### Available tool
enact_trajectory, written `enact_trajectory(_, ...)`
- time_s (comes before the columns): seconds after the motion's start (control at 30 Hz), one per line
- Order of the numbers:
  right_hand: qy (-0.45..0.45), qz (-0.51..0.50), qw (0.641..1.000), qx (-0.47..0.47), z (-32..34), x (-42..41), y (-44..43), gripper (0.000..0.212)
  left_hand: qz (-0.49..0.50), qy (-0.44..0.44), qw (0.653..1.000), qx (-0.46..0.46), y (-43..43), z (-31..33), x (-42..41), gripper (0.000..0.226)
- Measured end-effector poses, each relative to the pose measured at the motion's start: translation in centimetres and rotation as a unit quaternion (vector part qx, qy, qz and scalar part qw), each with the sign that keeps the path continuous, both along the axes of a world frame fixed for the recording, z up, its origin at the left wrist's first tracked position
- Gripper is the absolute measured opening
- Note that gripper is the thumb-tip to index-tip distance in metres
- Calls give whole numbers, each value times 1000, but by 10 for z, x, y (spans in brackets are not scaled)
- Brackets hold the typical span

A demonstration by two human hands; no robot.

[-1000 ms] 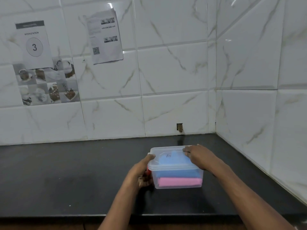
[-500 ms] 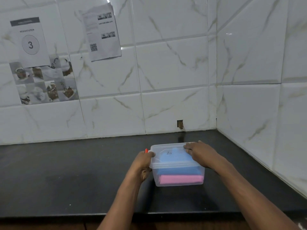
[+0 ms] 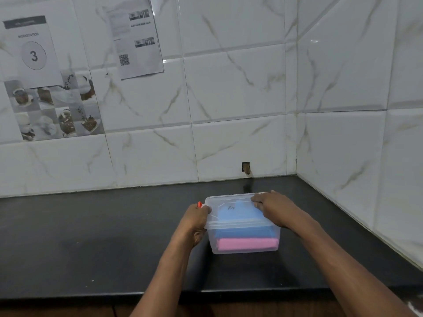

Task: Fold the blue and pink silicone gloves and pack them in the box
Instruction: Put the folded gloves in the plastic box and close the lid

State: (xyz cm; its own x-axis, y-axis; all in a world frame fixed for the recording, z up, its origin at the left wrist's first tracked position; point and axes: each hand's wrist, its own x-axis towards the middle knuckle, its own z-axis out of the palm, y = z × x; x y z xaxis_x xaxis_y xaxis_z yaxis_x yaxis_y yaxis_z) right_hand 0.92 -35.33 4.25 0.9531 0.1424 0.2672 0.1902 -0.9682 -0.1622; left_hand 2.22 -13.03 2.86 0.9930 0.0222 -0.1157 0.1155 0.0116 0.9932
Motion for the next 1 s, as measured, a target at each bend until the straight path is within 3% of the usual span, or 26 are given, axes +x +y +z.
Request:
enact_trajectory(0.2,-3,-6,1000,2,0,-1,1,33,-22,-46,996,72,-6,2,-6,34)
enact_trajectory(0.47,3,0,1000,6,5,-9,3,35,-15,-90,965,248,-3,10,-9,26)
enact_trajectory(0.53,-5,1,1000,-7,7,-13,5,36,9,-94,970,222,-6,7,-14,29)
enact_trajectory(0.63,-23,1,1000,-15,7,-20,6,39,43,-63,991,113,-7,2,-25,40)
enact_trajectory(0.77,-67,11,994,87,4,-27,2,37,53,-35,997,43,-5,-3,-35,60)
enact_trajectory(0.93,-201,-1,950,240,-7,-45,-1,49,-3,-145,989,-5,9,-16,-44,67)
enact_trajectory(1.0,-224,-3,923,313,-18,-54,-4,58,-60,-193,979,40,22,-31,-45,77)
